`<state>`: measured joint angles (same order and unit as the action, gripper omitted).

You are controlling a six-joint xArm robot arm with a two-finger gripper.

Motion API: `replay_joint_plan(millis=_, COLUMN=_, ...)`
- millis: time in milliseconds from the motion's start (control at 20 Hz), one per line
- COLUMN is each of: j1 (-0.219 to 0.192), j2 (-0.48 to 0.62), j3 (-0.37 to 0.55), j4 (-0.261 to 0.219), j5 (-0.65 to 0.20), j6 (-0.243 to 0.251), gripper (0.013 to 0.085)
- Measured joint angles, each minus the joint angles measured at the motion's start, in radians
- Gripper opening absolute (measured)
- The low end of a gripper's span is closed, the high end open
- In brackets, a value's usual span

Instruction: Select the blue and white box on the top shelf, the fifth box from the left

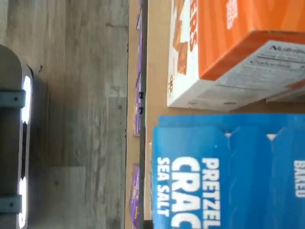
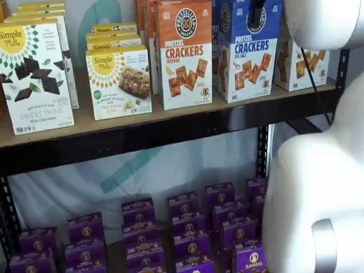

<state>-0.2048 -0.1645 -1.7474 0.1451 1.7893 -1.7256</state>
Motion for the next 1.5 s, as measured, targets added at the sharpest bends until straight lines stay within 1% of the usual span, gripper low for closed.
replay_joint_plan(millis=200, j1=-0.003, j2=-0.022, j3=0.012, j4=0.01, j5=0.007, j6=0.002, gripper=0.061)
replay_joint_plan(millis=500, j1=-0.011, j2=-0.048, j3=0.023, j4=0.009, j5=0.029, j6=-0.004, gripper=0.061)
replay_joint_plan(millis=700, j1=-0.013, j2=-0.066, j3=0.026, j4=-0.002, j5=0.072, j6=-0.008, gripper=0.061)
replay_joint_plan(millis=850, j1=-0.016, j2=-0.098, j3=0.047, j4=0.003, j5=0.094, j6=-0.007, gripper=0.061)
replay_joint_plan(millis=1250, j1=-0.012, j2=-0.224, j3=0.147, j4=0.026, j5=0.146, j6=0.011, gripper=0.061)
replay_joint_plan(millis=1500, j1=-0.008, j2=-0.322, j3=0.246, j4=0.014, j5=0.154, j6=0.01, gripper=0.061)
